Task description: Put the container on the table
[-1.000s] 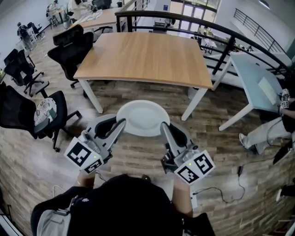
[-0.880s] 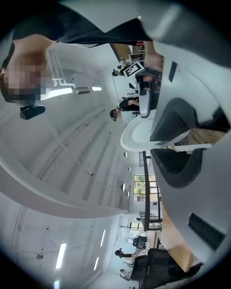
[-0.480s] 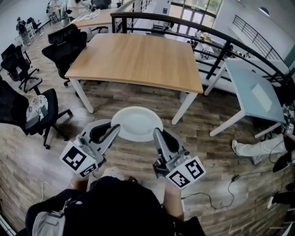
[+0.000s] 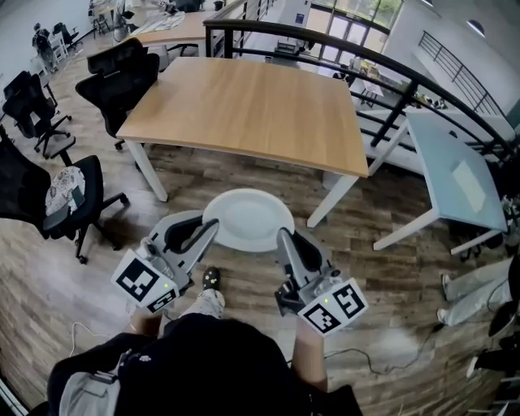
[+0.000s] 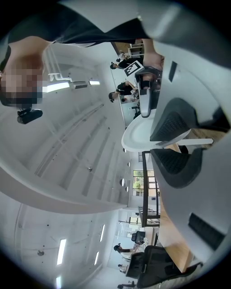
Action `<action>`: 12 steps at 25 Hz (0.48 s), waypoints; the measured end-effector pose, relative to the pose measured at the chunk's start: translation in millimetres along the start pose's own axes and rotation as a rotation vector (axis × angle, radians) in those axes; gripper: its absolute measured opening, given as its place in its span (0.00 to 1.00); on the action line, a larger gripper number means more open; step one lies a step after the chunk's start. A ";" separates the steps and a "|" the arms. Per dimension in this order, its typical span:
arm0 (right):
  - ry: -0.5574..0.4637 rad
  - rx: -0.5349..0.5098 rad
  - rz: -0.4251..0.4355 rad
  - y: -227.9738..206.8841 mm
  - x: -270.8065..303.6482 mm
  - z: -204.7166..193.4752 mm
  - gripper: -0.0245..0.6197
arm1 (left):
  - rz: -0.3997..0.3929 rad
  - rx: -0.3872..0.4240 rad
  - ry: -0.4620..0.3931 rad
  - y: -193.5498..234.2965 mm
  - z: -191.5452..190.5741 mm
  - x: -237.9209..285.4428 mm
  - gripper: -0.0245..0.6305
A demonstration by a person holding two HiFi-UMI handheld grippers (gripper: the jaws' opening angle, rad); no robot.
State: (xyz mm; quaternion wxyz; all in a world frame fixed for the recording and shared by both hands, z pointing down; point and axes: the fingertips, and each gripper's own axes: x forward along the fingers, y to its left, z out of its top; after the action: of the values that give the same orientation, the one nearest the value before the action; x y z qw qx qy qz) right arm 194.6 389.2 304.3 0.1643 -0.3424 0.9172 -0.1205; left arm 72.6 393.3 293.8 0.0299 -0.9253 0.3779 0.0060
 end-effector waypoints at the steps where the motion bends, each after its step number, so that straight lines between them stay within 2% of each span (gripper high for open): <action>1: 0.003 -0.004 0.000 -3.6 8.1 -1.0 0.08 | 0.002 -0.002 -0.001 9.0 -1.5 3.3 0.13; 5: 0.010 -0.033 -0.004 -20.4 40.6 -2.0 0.08 | -0.013 -0.019 -0.010 45.8 -6.0 20.7 0.13; 9: 0.003 -0.010 -0.045 -42.6 69.2 -7.3 0.08 | -0.032 0.033 -0.002 77.4 -8.6 38.8 0.13; 12: 0.016 -0.001 -0.062 -55.5 92.1 -11.1 0.08 | -0.033 0.024 0.009 102.2 -14.3 48.9 0.13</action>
State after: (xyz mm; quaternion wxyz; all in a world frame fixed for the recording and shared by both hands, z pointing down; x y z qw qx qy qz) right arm 157.6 288.1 312.8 0.1530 -0.3696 0.9076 -0.1276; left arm 35.9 285.4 301.3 0.0391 -0.9311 0.3626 -0.0033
